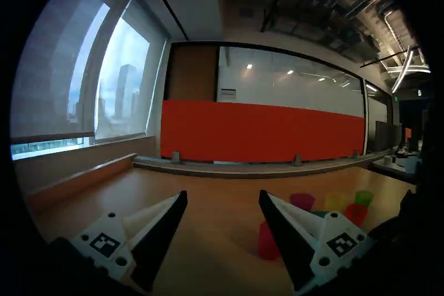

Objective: Pour water

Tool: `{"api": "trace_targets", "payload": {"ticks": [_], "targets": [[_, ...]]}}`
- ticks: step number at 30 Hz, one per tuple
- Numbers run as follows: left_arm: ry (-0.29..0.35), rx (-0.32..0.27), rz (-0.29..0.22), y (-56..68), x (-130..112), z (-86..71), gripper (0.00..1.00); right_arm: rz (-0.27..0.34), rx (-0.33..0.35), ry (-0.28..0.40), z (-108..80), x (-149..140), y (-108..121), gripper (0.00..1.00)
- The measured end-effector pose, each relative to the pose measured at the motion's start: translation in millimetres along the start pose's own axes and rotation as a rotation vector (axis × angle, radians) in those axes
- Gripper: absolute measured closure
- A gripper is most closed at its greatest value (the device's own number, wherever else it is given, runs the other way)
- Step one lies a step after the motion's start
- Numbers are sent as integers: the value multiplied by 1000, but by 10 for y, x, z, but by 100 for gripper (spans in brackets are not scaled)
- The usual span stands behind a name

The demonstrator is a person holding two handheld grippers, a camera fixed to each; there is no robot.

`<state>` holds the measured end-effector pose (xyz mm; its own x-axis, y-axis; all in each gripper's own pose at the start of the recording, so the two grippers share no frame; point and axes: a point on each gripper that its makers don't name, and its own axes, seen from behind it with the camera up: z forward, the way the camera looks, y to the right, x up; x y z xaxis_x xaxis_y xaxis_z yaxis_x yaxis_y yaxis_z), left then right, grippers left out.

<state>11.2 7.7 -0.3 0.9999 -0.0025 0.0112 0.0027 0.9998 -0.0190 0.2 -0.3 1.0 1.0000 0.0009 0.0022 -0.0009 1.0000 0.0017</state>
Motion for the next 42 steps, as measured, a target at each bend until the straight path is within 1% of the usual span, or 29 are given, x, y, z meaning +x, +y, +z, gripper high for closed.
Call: {"api": "trace_targets", "payload": {"ticks": [3, 6, 9, 11, 14, 17, 23, 27, 30, 33, 35, 38, 42], "targets": [[-29, -29, -6, 77, 104, 13, 4, 8, 15, -19, 72, 26, -21, 1], [-73, -38, -25, 115, 216, 55, 4, 25, 42, -54, 115, 111, -40, 1], [-108, -61, -58, 172, 384, 107, 4, 56, 74, -75, 141, 275, -72, 1], [-117, -86, -76, 225, 533, 138, 4, 79, 103, -73, 148, 432, -108, 1], [-114, -127, -84, 311, 746, 174, 4, 88, 151, -62, 131, 672, -175, 1], [-106, -166, -82, 406, 933, 185, 4, 77, 182, -55, 111, 860, -217, 1], [-93, -232, -62, 571, 1195, 163, 4, 39, 225, -57, 87, 1043, -293, 1], [-96, -282, -35, 663, 1240, 137, 4, 11, 273, -49, 73, 1093, -390, 1], [-101, -340, -16, 783, 1238, 97, 4, -13, 334, -50, 55, 1102, -507, 1], [-105, -414, -7, 937, 1233, 35, 4, -24, 430, -51, -3, 1117, -687, 1], [-110, -458, 3, 1034, 1227, -7, 4, -28, 509, -51, -68, 1126, -823, 1], [-121, -509, 15, 1164, 1228, -63, 4, -32, 582, -52, -133, 1154, -951, 1], [-128, -559, 17, 1294, 1234, -119, 4, -42, 624, -57, -171, 1154, -1014, 1]]}}
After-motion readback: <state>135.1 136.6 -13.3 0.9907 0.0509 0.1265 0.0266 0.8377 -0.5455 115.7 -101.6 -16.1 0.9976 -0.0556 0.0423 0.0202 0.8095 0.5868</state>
